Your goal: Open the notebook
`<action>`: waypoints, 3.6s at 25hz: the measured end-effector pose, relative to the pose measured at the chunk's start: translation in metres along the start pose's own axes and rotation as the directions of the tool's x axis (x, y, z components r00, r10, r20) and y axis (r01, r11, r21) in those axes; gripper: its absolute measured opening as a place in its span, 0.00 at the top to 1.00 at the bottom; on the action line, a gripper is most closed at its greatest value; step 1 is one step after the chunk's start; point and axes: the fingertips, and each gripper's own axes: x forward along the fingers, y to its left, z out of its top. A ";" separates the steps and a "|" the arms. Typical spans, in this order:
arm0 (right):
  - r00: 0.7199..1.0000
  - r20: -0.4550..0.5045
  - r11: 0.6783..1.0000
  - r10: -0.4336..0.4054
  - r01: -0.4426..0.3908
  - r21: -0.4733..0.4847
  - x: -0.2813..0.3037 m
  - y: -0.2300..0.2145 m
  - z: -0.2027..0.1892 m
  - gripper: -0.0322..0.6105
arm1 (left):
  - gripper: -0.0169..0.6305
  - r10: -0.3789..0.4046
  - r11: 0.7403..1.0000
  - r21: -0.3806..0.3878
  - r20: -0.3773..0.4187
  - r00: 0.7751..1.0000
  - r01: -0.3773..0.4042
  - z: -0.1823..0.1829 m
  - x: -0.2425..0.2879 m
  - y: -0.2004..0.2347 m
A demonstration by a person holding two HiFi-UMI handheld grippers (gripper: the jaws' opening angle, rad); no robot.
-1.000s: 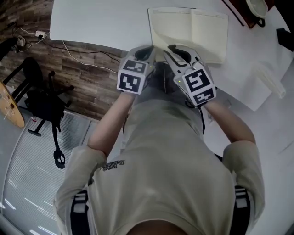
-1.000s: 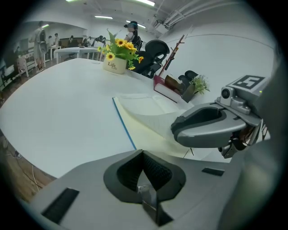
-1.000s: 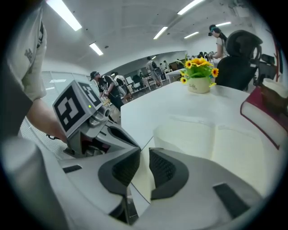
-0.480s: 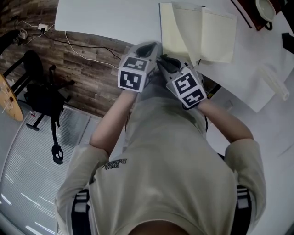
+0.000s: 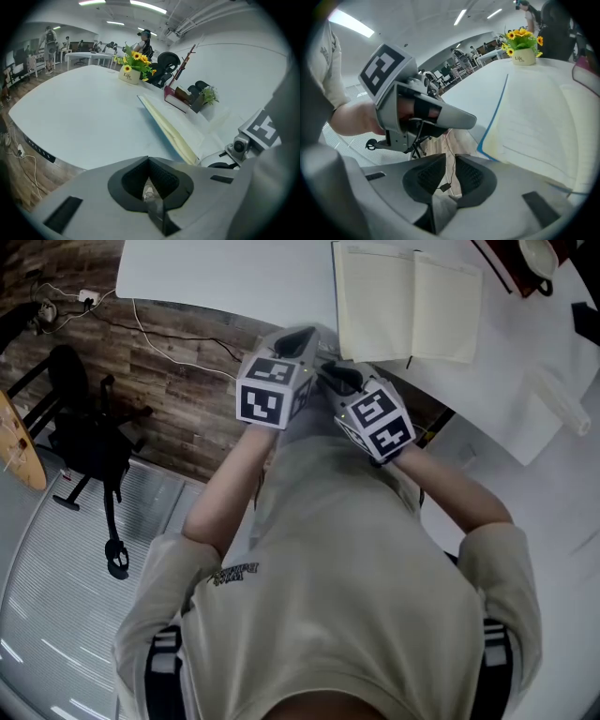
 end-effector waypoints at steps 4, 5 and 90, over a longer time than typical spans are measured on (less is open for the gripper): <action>1.000 0.004 1.000 0.001 -0.001 0.004 -0.013 0.011 -0.002 0.84 | 0.97 -0.001 1.000 0.016 0.029 1.000 0.000 0.011 -0.010 -0.002; 1.000 0.011 1.000 -0.002 0.002 0.001 -0.018 0.012 -0.001 0.84 | 0.97 -0.003 1.000 0.023 0.037 0.999 0.002 0.015 -0.012 -0.005; 0.532 0.769 0.828 -0.355 0.560 -0.005 -0.388 0.004 0.158 0.95 | 0.97 -0.362 0.853 0.522 0.632 0.685 -0.031 0.226 -0.170 -0.270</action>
